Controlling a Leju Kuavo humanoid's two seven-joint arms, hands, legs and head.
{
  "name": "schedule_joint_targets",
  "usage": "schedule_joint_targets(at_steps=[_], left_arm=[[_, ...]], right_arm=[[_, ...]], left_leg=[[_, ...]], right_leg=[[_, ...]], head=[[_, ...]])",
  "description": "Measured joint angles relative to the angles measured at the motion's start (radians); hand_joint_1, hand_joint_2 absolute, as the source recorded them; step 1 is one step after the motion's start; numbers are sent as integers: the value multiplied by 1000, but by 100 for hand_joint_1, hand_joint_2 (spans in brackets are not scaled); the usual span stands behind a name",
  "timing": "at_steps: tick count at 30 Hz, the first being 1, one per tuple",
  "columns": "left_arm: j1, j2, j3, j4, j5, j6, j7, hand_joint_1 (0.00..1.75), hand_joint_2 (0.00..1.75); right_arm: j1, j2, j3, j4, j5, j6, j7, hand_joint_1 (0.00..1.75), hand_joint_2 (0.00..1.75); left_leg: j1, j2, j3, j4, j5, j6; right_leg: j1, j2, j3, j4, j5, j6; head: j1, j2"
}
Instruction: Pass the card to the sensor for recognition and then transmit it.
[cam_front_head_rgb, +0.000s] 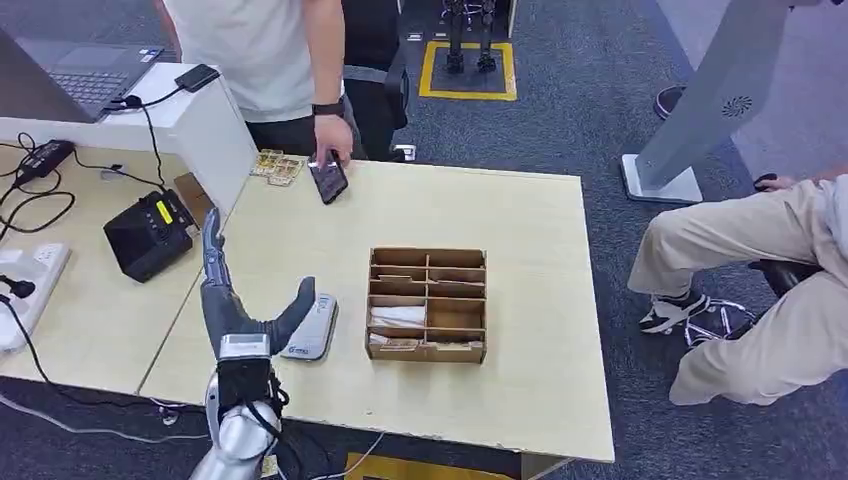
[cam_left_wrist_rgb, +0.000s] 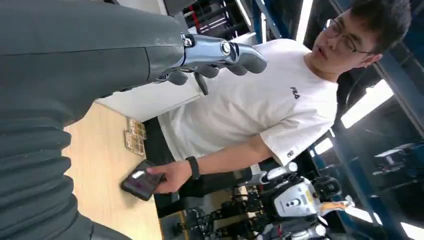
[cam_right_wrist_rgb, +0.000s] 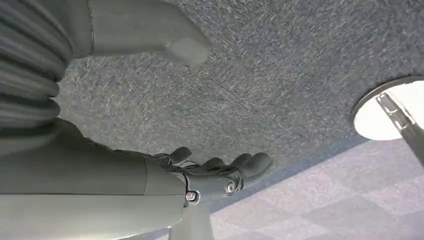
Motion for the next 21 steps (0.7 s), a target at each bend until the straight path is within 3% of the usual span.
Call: schedule_joint_targets(at_steps=[4, 8, 10, 16, 21], left_arm=[[54, 3, -24, -47, 32, -17, -51, 0, 175], [91, 24, -71, -88, 67, -127, -73, 0, 175], [105, 33, -96, -95, 51, -152, -74, 0, 175], [118, 51, -130, -97, -8, -178, -52, 0, 175], [116, 59, -147, -87, -158, -158, 7, 0, 175]], right_arm=[[0, 0, 0, -10, -20, 0, -4, 0, 175], [1, 0, 0, -23, -5, 0, -4, 0, 175], [1, 0, 0, -27, 4, 0, -5, 0, 175], [2, 0, 0, -38, 20, 0, -3, 0, 175], [3, 0, 0, -41, 30, 0, -3, 0, 175]], left_leg=[[0, 0, 0, 0, 0, 0], [0, 0, 0, 0, -1, 1], [0, 0, 0, 0, -1, 1], [0, 0, 0, 0, -1, 1], [0, 0, 0, 0, -1, 1]], right_leg=[[0, 0, 0, 0, 0, 0], [0, 0, 0, 0, 0, 0], [0, 0, 0, 0, 0, 0], [0, 0, 0, 0, 0, 0], [0, 0, 0, 0, 0, 0]], head=[[0, 0], [0, 0], [0, 0], [0, 0], [0, 0]])
